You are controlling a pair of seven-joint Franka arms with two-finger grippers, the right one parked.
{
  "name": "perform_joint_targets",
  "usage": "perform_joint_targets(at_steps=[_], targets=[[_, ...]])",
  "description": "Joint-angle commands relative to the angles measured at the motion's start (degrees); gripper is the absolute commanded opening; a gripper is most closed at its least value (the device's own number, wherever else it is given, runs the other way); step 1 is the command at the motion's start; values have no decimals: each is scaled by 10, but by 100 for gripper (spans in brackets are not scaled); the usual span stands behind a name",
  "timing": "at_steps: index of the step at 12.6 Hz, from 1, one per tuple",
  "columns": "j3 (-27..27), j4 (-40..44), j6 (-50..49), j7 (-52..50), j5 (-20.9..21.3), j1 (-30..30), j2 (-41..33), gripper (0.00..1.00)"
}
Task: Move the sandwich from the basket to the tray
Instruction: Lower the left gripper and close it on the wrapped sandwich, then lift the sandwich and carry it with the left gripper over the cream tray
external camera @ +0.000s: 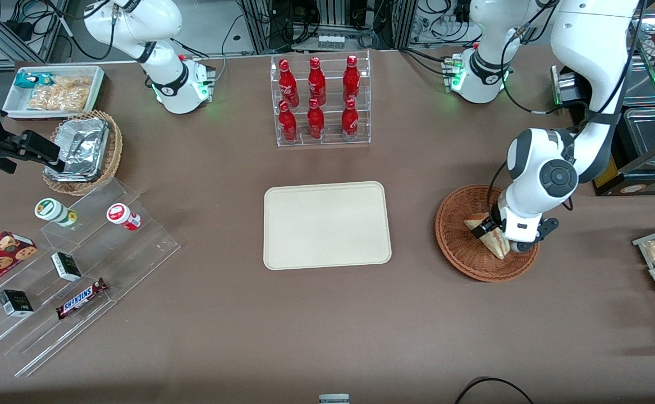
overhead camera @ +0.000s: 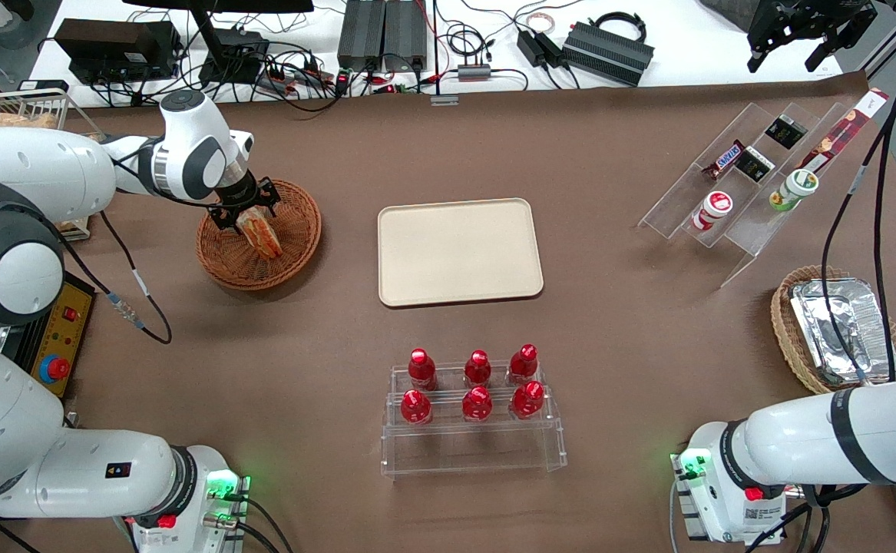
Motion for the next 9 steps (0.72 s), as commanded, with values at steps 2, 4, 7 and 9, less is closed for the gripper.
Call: perform_joint_targets(at_steps=[2,4,7,9], targets=[[0,9,-13,-5,-2,-2,-8,8],[0,18,-59,8,3,-5,-17,7],[-2,71,-153,38,4,-21,-24,7],[-20,85,-178,38,4,-36,-23,7]])
